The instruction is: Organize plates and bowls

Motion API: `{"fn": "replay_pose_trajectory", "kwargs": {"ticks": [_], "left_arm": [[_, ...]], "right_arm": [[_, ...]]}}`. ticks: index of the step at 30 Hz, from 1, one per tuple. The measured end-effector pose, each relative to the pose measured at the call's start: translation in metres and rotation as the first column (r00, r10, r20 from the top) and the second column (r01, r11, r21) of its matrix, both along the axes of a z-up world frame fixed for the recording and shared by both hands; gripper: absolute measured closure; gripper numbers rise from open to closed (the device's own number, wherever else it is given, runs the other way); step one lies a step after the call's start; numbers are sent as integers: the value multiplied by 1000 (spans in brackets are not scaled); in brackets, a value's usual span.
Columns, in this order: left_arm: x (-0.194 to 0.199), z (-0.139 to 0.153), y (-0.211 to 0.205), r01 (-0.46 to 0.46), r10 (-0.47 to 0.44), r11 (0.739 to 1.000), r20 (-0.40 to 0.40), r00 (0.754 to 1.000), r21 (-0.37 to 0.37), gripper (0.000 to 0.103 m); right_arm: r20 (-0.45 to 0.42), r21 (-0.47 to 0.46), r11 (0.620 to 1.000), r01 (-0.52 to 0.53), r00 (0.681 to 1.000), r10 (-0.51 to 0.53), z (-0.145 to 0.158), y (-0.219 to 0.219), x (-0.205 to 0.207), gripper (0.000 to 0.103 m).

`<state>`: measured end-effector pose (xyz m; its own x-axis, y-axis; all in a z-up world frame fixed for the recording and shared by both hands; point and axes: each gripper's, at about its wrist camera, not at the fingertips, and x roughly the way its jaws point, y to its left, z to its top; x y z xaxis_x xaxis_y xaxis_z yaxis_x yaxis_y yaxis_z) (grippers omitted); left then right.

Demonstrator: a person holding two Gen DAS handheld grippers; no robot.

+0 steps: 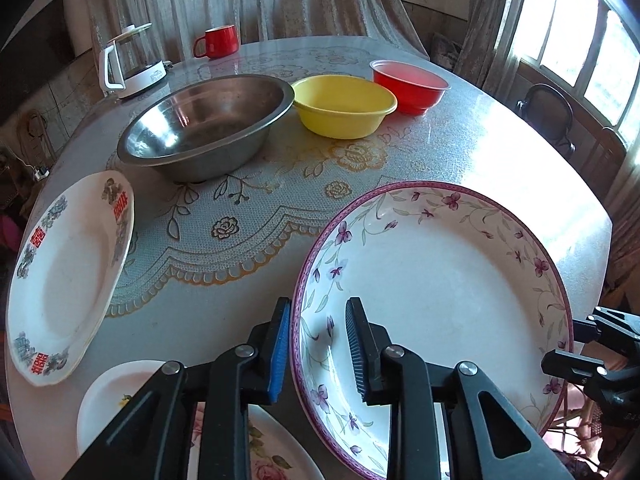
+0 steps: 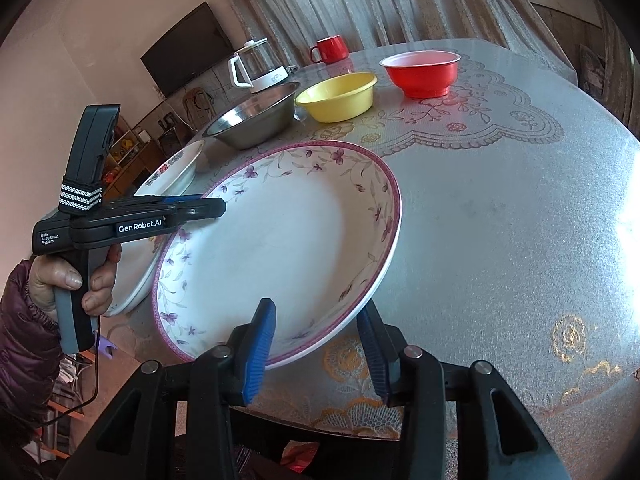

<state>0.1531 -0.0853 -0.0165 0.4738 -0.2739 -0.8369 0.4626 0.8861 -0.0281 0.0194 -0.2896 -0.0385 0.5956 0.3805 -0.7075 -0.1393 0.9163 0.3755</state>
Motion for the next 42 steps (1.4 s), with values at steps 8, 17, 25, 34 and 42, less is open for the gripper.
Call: {"fn": "replay_pose_trajectory", "kwargs": {"ticks": [8,17,25,34,42], "left_arm": [[1,2,-1,-21,20,998,-12,1000,-61,76],[14,-1,-2,-69,67,995,-33,997,-68,76],[25,-1,9,-137,134,988,-50,990,-76,76],[40,-2,28,-224,219,970,-62,974,-91,76],[40,-3,31,-238,235,968,-43,971,-83,76]], "right_arm": [[6,-18,1000,-6,1000,6,1,5,4,60],[21,-96,995,-9,1000,11,3,15,20,62],[31,-121,993,-16,999,20,4,16,46,62],[37,-151,988,-39,998,45,5,27,77,62],[38,-165,986,-12,999,18,4,28,97,62]]}}
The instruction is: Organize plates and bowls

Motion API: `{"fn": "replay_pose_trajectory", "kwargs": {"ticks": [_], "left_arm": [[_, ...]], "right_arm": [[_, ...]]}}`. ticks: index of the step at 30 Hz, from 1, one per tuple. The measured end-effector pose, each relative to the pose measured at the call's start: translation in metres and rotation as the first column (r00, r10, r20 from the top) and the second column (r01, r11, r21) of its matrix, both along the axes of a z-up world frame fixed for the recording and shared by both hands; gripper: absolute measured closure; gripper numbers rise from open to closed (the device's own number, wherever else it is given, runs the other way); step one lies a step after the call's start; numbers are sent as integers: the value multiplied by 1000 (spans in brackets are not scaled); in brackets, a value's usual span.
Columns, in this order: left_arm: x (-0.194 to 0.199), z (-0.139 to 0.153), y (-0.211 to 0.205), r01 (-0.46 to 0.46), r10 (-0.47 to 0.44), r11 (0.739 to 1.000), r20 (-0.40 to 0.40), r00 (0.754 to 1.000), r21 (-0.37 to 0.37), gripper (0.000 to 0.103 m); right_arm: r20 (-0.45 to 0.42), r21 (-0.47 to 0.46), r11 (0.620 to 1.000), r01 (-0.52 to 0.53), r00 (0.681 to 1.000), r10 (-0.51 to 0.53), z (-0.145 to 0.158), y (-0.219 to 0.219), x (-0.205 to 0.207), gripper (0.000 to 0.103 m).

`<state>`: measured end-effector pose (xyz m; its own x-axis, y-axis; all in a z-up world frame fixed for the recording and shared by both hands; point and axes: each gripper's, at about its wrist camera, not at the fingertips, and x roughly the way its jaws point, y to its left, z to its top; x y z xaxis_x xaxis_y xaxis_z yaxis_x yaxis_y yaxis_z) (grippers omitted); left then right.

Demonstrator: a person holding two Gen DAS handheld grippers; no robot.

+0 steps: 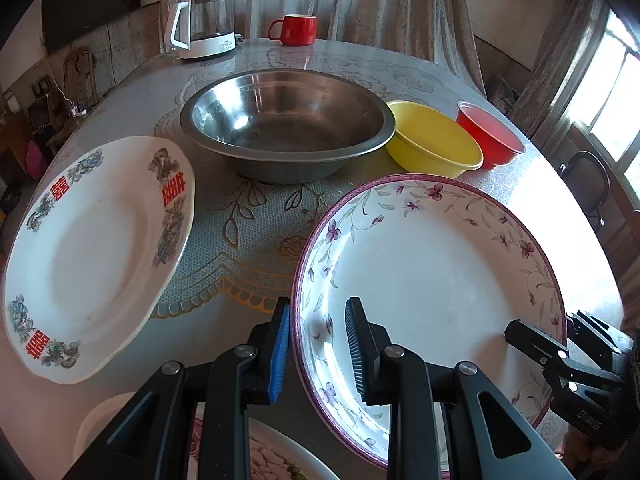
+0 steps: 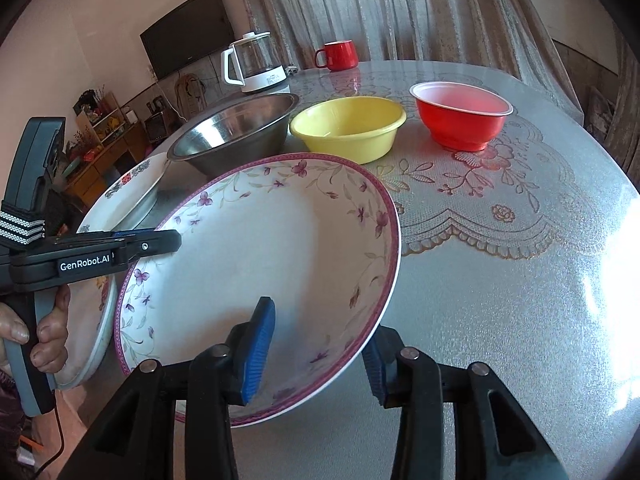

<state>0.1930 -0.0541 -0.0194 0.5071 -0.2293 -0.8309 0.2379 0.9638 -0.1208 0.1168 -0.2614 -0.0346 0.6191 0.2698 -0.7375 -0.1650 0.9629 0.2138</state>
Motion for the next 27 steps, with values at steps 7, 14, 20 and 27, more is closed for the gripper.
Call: {"fn": "replay_pose_trajectory", "kwargs": {"ticks": [7,14,20,27], "left_arm": [[-2,1,0,-15,15,1000,8,1000,0,76],[-6,2,0,-37,38,999,18,999,-4,76],[-13,3,-2,-53,53,999,31,998,-2,76],[-17,2,0,-67,68,998,20,997,-14,76]], "right_arm": [[18,-52,998,32,999,-32,-1,-1,8,61],[69,-217,974,69,996,-55,-1,6,7,61],[73,-240,967,84,995,-69,0,8,8,61],[75,-243,965,98,994,-82,0,10,8,61]]}}
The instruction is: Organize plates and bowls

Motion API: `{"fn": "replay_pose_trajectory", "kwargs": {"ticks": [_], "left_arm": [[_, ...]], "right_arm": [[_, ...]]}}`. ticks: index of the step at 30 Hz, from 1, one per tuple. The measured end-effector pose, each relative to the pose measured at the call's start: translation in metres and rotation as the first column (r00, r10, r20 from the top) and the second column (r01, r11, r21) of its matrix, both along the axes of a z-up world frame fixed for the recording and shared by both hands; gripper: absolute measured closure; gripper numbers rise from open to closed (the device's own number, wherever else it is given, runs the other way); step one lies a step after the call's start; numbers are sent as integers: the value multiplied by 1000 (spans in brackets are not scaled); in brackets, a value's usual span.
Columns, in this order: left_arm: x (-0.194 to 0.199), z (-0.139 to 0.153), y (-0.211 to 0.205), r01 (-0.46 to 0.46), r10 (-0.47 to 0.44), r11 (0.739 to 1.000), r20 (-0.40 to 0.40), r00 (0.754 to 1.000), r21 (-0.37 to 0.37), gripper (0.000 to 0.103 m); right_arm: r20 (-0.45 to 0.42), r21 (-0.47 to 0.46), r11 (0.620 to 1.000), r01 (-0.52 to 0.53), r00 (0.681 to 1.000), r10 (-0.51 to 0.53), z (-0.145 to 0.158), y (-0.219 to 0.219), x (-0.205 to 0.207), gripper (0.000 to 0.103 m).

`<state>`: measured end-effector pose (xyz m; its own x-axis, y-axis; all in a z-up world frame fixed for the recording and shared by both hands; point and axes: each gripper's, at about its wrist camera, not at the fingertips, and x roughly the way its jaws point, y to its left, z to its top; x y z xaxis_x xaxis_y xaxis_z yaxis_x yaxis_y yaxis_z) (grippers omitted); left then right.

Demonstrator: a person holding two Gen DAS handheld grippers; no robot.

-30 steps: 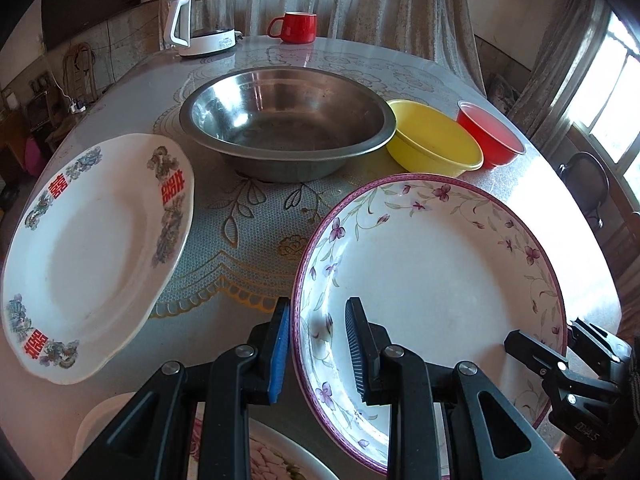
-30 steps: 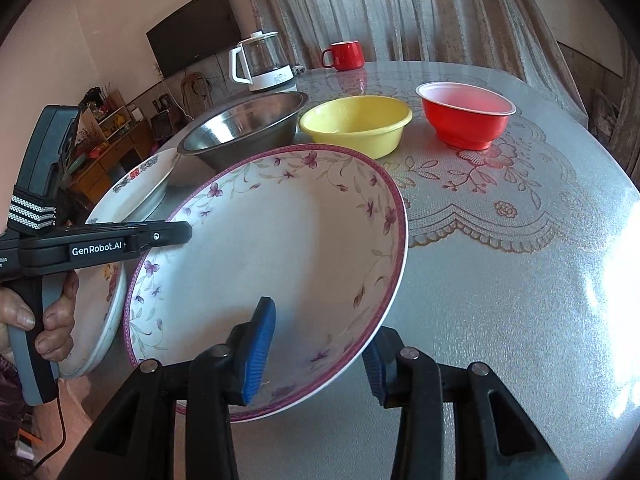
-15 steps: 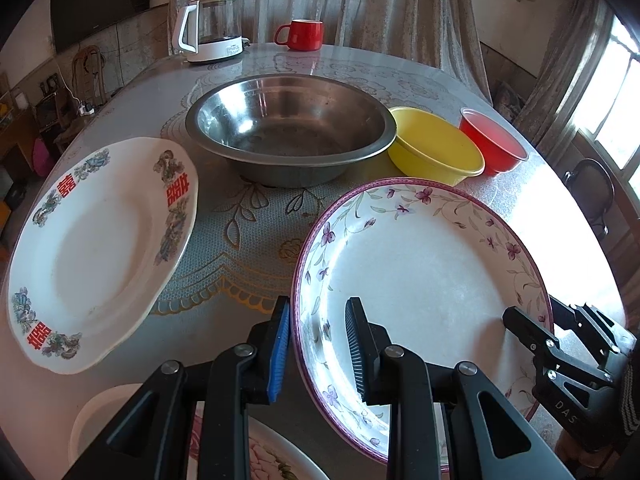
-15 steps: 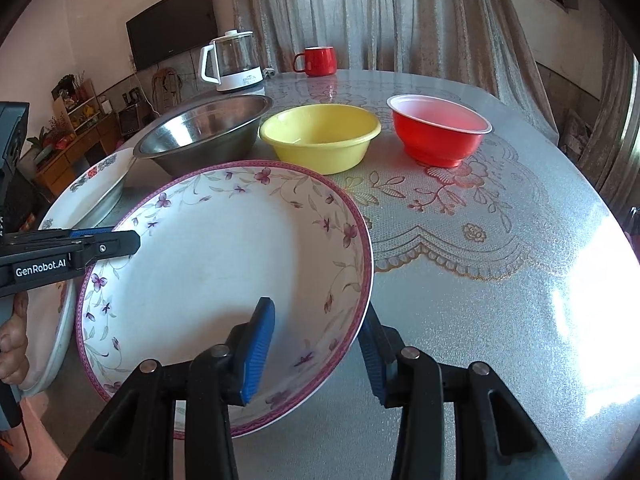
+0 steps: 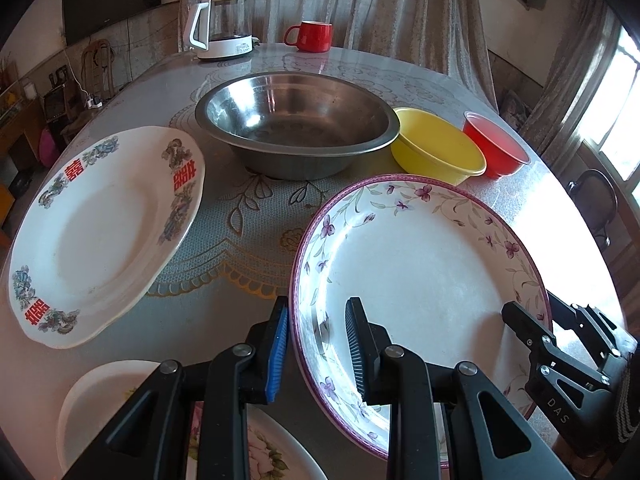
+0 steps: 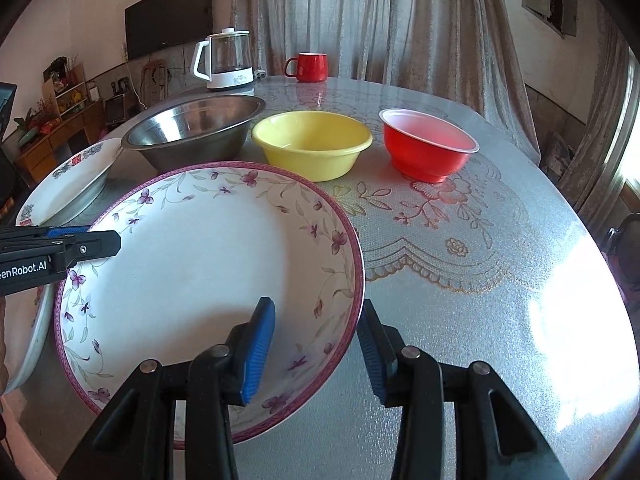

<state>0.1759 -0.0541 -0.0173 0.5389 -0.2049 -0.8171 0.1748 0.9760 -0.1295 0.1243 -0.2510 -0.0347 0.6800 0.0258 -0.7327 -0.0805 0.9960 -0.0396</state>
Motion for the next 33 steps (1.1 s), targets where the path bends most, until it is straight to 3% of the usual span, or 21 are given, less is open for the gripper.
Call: {"fn": "replay_pose_trajectory", "kwargs": {"ticks": [12,23,33], "left_arm": [[-7,-1,-1,-3,3,1000,0,1000,12,76],[-19,0,-1,-31,30,999,18,999,11,76],[-51,22,-3,-35,29,998,128,991,45,72]], "right_arm": [[-19,41,999,10,1000,-10,1,-3,0,61],[-22,23,999,33,999,-33,0,1,-1,60],[-24,-2,998,65,998,-65,3,6,-8,60]]}}
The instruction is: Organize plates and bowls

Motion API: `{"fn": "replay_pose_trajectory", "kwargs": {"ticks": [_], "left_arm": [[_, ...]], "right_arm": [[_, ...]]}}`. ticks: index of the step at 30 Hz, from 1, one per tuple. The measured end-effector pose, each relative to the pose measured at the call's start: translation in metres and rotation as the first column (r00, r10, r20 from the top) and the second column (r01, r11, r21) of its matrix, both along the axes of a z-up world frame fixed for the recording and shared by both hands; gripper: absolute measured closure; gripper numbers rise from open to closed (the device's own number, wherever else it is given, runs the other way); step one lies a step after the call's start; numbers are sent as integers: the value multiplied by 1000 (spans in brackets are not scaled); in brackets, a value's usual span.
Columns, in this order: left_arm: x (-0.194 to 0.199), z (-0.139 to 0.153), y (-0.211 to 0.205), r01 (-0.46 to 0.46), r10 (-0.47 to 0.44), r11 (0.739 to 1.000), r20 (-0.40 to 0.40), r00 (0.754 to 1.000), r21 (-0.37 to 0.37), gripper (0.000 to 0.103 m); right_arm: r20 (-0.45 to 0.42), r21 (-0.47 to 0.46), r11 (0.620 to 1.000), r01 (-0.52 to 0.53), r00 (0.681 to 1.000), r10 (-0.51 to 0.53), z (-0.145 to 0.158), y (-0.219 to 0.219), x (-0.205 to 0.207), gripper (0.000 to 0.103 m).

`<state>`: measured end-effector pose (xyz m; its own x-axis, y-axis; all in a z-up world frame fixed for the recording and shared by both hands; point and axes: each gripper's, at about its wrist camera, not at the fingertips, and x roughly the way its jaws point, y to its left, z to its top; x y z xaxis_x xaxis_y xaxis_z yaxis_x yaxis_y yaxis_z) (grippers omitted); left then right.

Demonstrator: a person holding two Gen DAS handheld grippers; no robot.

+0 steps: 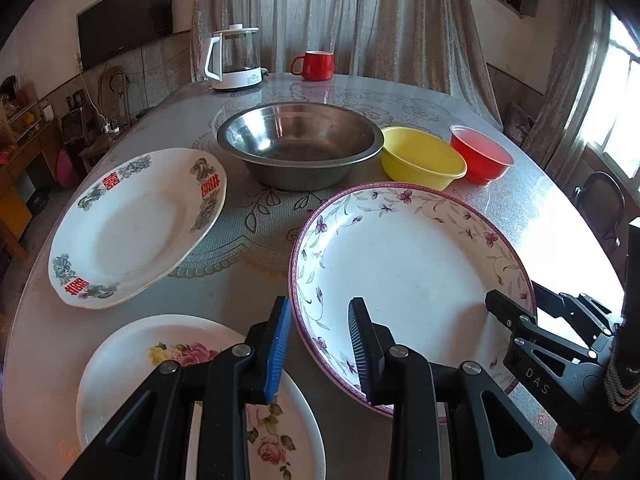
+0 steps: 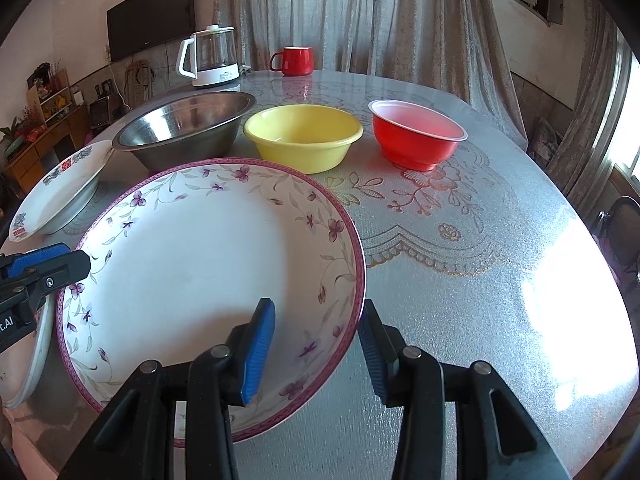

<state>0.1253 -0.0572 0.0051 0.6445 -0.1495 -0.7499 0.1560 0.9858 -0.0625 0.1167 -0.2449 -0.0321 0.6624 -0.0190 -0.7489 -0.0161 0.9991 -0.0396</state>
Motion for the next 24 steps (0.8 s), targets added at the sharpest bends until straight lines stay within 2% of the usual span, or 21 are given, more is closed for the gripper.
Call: {"fn": "replay_pose_trajectory", "kwargs": {"ticks": [2,5,9,14,24], "left_arm": [[-7,6,0,-3,2,1000,27,1000,13,68],[-15,15,1,-9,7,1000,67,998,28,68],[-26,26,4,-25,18,998,122,992,57,65],[-37,35,12,-37,26,997,164,986,68,63],[-45,39,33,-73,56,994,193,980,80,60]], "right_arm": [[7,0,1000,10,1000,-10,1,0,-3,60],[22,4,1000,28,999,-29,5,1,-6,60],[81,-19,999,37,996,-36,16,6,-14,60],[131,-9,1000,-20,991,22,33,21,-17,60],[126,24,993,-114,986,110,37,55,-8,60]]}}
